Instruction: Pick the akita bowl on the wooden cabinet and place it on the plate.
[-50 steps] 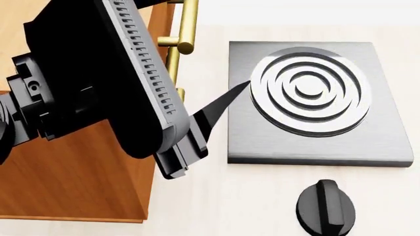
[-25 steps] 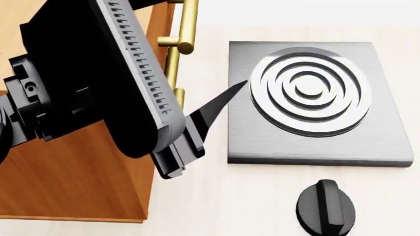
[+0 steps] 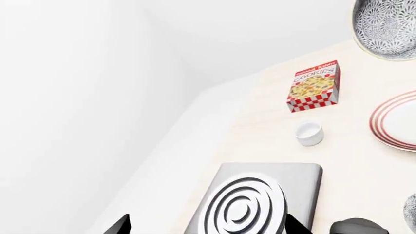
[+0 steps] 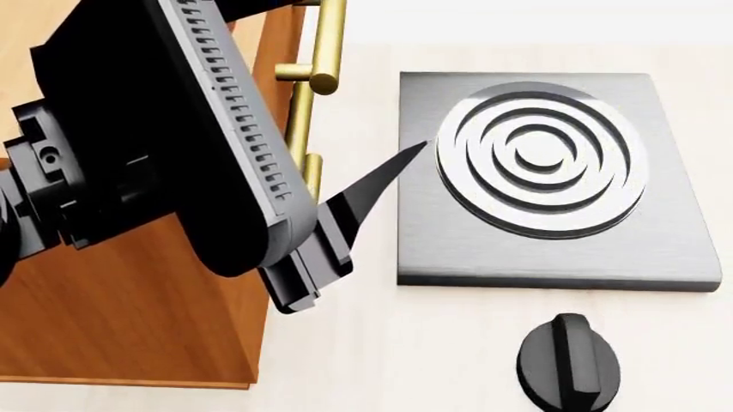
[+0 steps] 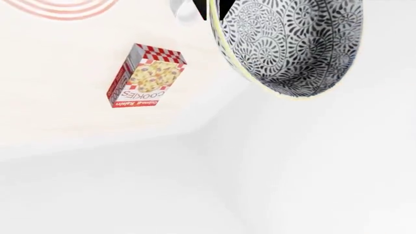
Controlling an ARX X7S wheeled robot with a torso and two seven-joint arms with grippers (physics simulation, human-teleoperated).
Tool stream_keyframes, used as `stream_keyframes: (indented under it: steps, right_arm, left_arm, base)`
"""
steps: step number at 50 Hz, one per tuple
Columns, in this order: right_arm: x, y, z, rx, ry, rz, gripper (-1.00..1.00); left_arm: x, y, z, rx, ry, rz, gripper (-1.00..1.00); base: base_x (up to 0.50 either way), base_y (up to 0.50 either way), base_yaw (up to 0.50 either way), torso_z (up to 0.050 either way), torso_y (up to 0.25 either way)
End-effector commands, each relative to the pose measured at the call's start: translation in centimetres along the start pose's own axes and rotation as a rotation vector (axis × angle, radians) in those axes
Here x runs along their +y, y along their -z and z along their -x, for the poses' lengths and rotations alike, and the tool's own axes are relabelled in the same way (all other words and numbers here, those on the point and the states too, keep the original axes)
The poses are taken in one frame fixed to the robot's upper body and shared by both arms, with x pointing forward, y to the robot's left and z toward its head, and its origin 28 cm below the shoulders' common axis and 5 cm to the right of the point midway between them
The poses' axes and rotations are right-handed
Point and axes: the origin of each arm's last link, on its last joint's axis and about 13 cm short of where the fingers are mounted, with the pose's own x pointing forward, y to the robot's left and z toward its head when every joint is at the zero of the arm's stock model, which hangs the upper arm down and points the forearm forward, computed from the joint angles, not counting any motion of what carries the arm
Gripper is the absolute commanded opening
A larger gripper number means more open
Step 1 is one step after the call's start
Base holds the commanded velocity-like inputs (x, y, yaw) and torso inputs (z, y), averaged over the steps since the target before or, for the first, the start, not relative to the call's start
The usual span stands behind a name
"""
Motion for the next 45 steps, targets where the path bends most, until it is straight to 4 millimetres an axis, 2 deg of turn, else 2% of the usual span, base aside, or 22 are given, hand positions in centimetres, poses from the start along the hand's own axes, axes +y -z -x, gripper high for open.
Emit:
stream_keyframes:
  steps: [1,9,22,45]
  right_arm:
    - [-0.6,0.1,-1.3,0.018,0.034,-0.006,-1.0]
    - [-0.6,-0.1,-1.4,0.019,0.051,-0.011,-1.0]
    - [-1.0,-0.3,-1.9,0.081,0.124,-0.112,-1.0]
    - [-1.2,0.6,-4.5,0.163,0.174,-0.15,-1.0]
  left_arm:
    - [-0.1,0.2,0.0,0.0,-0.001,0.004,1.0]
    - [-0.2,0.4,0.0,0.0,0.001,0.006,1.0]
    - [-0.2,0.7,0.1,0.003,-0.005,0.014,1.0]
    - [-0.2,0.9,0.0,-0.002,-0.005,0.023,1.0]
  base:
    - [0.0,0.0,0.0,0.0,0.0]
    - [0.0,0.0,0.0,0.0,0.0]
    - [0.0,0.0,0.0,0.001,0.0]
    - [0.0,0.0,0.0,0.0,0.0]
